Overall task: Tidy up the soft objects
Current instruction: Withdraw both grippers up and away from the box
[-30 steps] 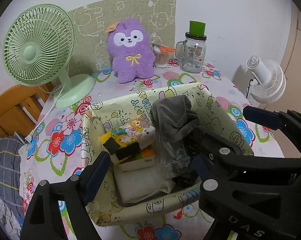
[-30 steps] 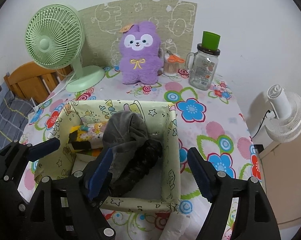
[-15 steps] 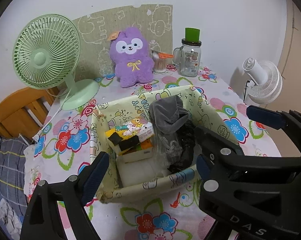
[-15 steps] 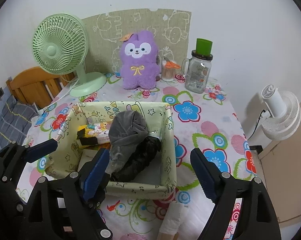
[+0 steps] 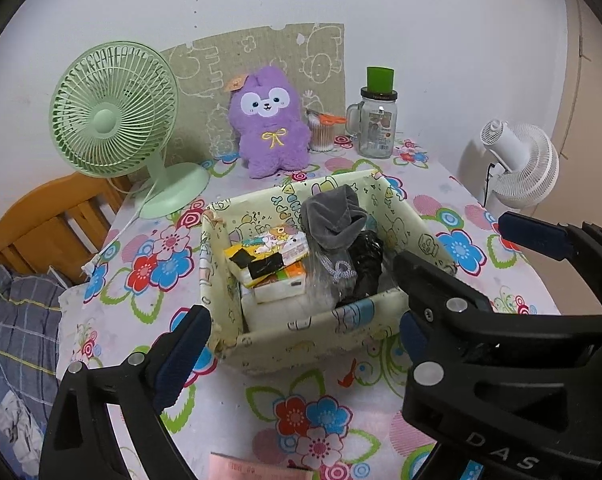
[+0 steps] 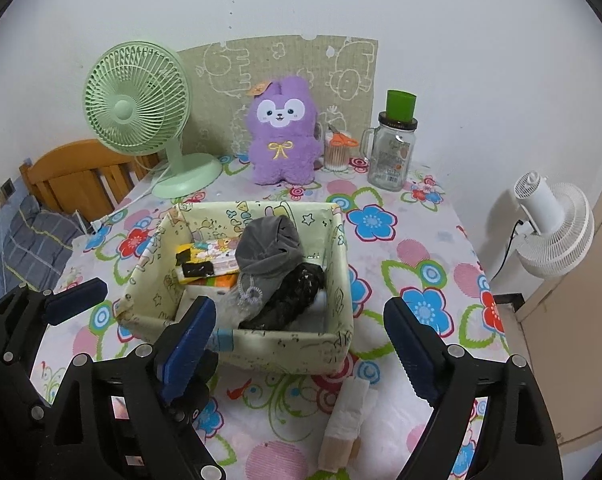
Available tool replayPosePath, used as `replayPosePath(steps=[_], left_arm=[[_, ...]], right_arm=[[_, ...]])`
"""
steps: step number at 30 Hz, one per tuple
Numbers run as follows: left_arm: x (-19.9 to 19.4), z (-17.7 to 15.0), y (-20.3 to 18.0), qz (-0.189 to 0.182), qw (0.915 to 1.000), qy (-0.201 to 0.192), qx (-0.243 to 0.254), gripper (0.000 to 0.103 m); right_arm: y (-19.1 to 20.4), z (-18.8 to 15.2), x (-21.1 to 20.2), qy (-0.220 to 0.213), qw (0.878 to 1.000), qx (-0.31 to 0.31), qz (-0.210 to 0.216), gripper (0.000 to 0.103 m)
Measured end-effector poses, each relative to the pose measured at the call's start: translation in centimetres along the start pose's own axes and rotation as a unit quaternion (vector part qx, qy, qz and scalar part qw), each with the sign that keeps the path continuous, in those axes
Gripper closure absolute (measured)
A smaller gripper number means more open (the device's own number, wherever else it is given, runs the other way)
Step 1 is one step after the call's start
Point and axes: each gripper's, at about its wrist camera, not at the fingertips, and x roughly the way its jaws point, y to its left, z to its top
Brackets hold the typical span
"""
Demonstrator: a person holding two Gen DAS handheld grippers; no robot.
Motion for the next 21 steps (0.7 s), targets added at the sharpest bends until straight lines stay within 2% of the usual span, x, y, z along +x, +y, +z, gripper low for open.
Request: replayPosePath(steps=[21], left_arm=[[-2.9, -2.9, -1.0, -0.009, 0.9999, -0.012, -0.008, 0.006]], right_arm=[[0.2, -3.0, -3.5, -0.022, 1.000, -0.010, -0.001, 0.015]])
